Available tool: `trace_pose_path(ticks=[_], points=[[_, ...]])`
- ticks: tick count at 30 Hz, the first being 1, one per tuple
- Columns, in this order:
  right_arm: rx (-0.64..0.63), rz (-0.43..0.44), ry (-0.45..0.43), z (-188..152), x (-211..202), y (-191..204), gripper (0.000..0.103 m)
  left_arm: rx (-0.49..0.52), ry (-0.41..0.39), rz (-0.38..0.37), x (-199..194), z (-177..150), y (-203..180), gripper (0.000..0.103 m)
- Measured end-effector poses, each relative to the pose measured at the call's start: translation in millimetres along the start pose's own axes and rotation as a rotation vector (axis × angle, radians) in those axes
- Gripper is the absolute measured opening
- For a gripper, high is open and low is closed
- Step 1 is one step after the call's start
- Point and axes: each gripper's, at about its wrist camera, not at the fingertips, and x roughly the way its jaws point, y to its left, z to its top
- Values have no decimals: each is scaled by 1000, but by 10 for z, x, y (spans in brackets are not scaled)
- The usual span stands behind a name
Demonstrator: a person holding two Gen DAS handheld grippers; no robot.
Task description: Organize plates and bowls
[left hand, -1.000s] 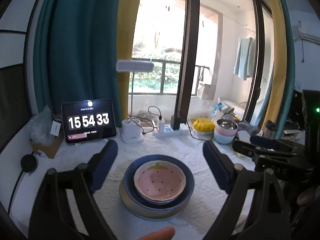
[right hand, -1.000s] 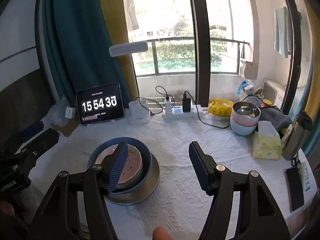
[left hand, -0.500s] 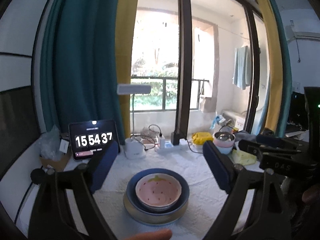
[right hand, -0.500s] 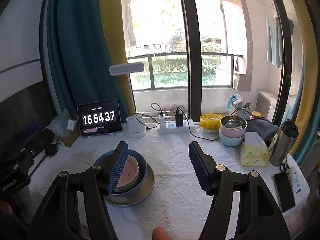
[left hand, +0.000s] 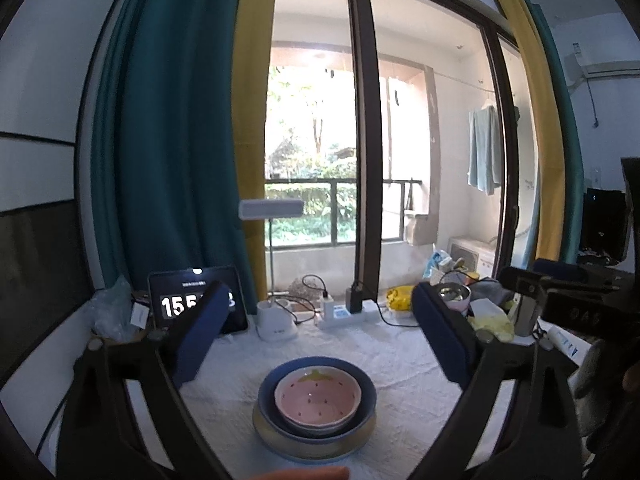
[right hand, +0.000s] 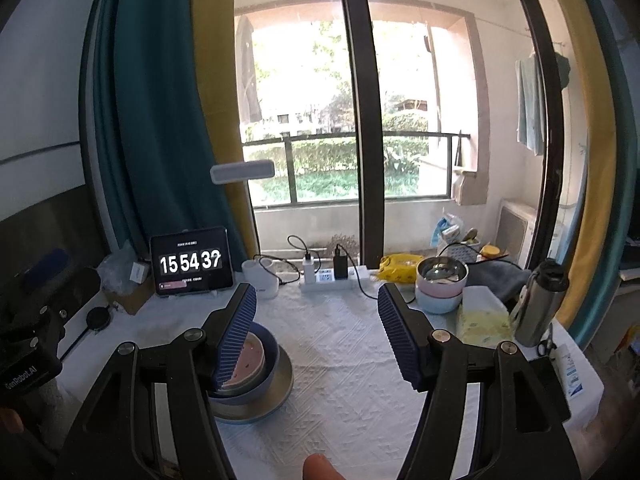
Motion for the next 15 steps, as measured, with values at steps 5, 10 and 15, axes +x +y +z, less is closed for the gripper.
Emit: trace_pose_path(ticks=[5, 10, 15], points=[[-13, -30, -35, 18, -128, -8, 67, -3, -20, 14, -71, -27, -14, 96], [-13, -56, -63, 22, -227, -52, 67, -8, -21, 37, -99, -61, -17, 96], [-8, -70, -66, -9, -234, -93, 67, -3, -5, 22, -105, -100, -32, 96]])
